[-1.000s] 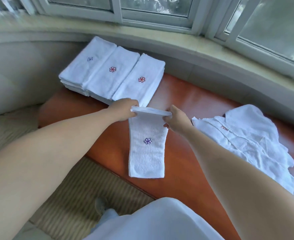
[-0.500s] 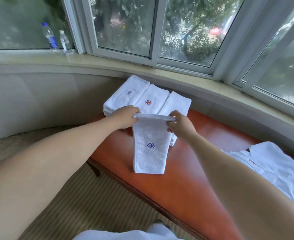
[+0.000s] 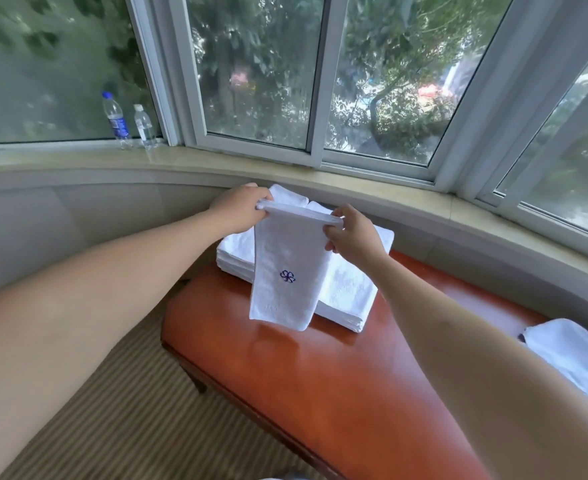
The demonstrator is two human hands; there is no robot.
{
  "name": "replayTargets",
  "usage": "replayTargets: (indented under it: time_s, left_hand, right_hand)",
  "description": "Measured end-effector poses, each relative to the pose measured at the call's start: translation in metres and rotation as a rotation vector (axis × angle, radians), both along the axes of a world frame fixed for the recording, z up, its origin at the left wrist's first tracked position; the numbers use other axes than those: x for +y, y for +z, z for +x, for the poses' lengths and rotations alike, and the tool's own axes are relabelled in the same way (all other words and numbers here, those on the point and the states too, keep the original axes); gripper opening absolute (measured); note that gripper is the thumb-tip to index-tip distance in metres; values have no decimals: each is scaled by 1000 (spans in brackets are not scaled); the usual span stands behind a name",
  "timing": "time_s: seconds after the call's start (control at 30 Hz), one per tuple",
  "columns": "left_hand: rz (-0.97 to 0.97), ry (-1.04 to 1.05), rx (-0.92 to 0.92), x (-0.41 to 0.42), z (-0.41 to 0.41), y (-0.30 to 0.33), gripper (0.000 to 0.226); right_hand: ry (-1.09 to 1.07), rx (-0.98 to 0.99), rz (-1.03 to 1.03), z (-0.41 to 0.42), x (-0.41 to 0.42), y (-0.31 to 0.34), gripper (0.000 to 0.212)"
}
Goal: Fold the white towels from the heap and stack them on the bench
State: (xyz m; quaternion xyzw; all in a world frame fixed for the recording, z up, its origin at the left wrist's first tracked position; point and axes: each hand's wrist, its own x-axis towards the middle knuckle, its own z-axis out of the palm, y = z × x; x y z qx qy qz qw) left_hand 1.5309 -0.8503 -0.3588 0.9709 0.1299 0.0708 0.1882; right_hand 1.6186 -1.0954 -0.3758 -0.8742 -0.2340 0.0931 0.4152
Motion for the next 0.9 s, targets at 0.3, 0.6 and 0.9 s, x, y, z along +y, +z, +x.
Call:
replayTargets:
  time_s: [0.3,0.6,0.9]
  left_hand:
    - [44,4,-95,23,60,22,23]
    - [15,-37,-98,61,160,-10,30]
    - [-78,-177,21,104,278,-56,23]
  right_hand:
    - [-20,-55,16,49,27,18,18]
    - [-147,-42,44,121,60,-10,29]
    - [-334,27,-44,213,103,-53,28]
